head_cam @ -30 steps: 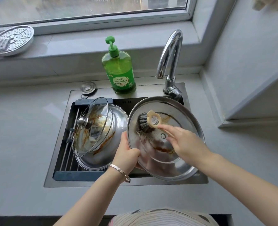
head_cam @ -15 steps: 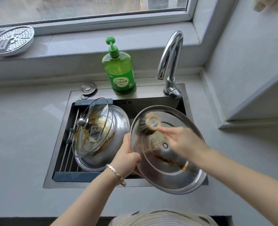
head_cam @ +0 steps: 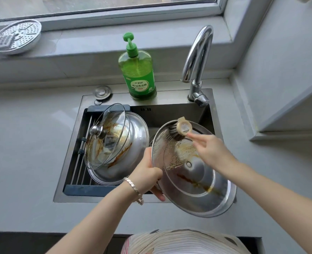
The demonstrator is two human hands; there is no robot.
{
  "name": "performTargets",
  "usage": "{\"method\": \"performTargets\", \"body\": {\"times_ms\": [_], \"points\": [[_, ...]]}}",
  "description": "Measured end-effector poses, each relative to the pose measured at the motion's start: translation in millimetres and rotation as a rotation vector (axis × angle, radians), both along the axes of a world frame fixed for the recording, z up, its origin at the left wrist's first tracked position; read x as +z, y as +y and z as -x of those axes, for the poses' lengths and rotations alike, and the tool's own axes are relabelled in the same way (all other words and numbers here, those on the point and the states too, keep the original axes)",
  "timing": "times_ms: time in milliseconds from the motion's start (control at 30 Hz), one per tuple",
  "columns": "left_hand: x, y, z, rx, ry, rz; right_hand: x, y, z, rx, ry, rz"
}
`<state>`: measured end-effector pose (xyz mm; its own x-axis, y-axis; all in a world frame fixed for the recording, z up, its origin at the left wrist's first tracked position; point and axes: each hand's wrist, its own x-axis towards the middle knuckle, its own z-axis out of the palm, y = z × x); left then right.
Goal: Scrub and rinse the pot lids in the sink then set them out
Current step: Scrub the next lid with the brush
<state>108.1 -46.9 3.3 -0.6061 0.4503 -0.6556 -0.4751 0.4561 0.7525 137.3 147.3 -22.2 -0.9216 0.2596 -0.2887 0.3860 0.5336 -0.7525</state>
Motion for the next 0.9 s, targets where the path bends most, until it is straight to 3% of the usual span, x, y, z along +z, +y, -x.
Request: {"method": "performTargets", "body": {"times_ms": [133,267,400,500,567,733,900], "points": [[2.4,1.8,1.9,0.079,-0.070,-0.049,8.5,-29.4,-15.8,0.196,0.041,0.055],[3.8,-5.7,0.4,0.092,-0.073,-0.035,-8.1,16.6,2.9,-0.039,-0.054,-0.070],[2.0,-4.1,-1.4,0.076,-0.023,-0.024,-21.4,6.0,-4.4,-0.160,-0.088,-0.024],[0.1,2.9,-4.6,0.087,-0.068,-0.057,-5.7,-30.8,-15.6,0.015,0.054,0.129],[0.4,3.0,-3.1,0.156,-0.099,-0.118,2.4,-32.5,-17.6,0.121,0.075,0.096],[2.1,0.2,0.1,0.144,-0.048,-0.143,1.1,15.2,7.4,-0.130,0.045,-0.034],[7.4,4.7,5.4,0.180,-0.092,-0.218,12.0,-38.8,-22.0,0.198,0.179,0.118]]}}
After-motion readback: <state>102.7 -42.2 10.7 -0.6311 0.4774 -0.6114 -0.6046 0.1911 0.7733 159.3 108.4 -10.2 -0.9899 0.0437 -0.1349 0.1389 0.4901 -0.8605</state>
